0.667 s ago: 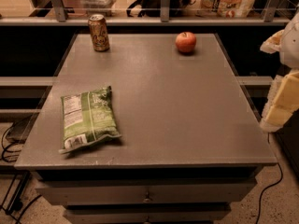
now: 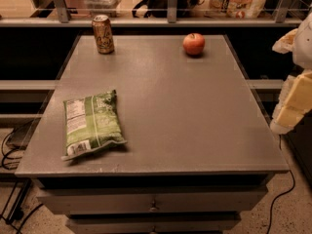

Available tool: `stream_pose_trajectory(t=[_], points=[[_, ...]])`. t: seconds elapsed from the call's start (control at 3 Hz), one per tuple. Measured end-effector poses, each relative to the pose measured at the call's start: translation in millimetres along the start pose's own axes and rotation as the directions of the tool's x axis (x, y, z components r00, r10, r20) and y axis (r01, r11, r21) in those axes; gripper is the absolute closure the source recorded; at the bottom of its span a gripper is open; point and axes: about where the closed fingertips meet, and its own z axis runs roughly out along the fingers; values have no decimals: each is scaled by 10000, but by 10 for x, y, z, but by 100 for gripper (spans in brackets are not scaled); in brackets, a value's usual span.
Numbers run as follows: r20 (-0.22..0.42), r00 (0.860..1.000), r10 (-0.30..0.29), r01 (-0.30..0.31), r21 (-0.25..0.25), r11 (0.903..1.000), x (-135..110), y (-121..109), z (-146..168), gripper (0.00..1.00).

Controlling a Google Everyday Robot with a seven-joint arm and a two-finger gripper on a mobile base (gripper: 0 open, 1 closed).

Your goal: Move apple near green jalapeno chip bag

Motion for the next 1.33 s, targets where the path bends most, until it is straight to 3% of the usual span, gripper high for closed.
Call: stream_pose_trajectory(t=[0.33, 0.67, 1.0, 1.33], points=[[904, 9957, 176, -185, 98, 9998, -106, -242, 113, 0], [2194, 9751, 334, -427, 381, 9984, -321, -552, 220, 0], [3697, 9277, 520, -836, 702, 9940, -564, -977, 295, 0], [3698, 9277, 520, -836, 702, 9940, -565, -977, 295, 0]])
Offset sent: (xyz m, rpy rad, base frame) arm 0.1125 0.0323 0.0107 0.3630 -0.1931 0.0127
